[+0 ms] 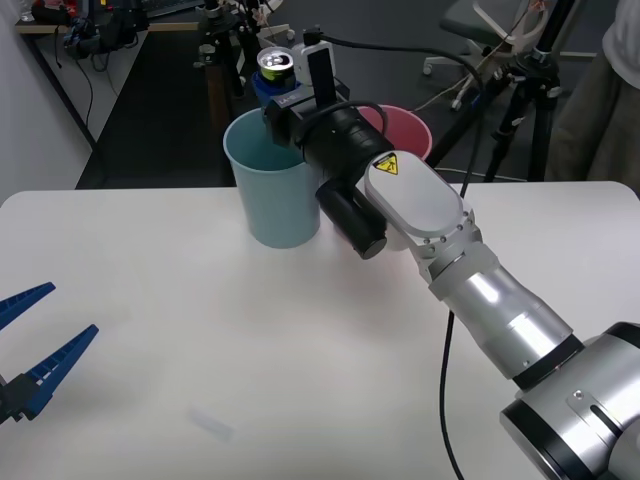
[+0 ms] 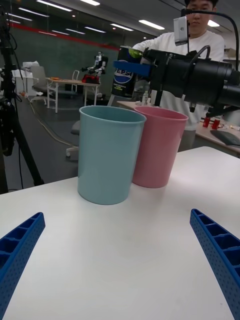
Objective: Grasp the object on the table and drop it into the matching bin: aluminum can to the light blue bin, PET bottle to the pink bin.
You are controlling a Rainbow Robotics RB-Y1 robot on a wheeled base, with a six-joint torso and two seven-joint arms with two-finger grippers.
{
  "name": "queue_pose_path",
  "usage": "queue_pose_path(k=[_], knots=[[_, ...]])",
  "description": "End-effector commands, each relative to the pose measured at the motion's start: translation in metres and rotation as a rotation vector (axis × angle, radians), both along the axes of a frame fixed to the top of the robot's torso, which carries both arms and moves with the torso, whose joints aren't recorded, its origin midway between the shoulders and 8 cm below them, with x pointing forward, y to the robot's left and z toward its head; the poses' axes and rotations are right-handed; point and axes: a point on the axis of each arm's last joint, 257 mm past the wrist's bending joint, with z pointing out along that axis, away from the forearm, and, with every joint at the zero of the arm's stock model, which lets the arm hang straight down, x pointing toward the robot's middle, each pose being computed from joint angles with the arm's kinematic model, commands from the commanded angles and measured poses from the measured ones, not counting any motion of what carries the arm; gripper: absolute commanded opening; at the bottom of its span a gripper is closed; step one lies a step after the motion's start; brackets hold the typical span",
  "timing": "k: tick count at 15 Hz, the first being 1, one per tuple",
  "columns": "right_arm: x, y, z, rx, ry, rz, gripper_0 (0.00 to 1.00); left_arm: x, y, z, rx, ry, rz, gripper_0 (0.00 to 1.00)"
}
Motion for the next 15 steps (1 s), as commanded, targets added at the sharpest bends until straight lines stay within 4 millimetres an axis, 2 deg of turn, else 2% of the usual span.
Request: queue_pose_path(k=[1,5,6,7,15], knots=[[-0.0010,0.0018,-0.0013,-0.003,0.001,0.003,0.00,0.0000,0.0000,0.0000,0.000,0.000,0.000,1.00],[-0.0017,0.0030,-0.0020,0.000,0.004,0.007,0.02,0.0000,0.0000,0.0000,0.000,0.000,0.000,1.00],[-0.0014,0.0024,-0.0016,0.005,0.007,0.007,0.77,0.0000,0.0000,0.0000,0.000,0.000,0.000,1.00],[-0.0017,0.0030,-0.0020,0.007,0.009,0.009,1.00,0.0000,0.0000,0.0000,0.000,0.000,0.000,1.00],[-0.0025,0.0046,-0.0025,0.009,0.011,0.011,1.00,0.0000,0.0000,0.0000,0.000,0.000,0.000,1.00]])
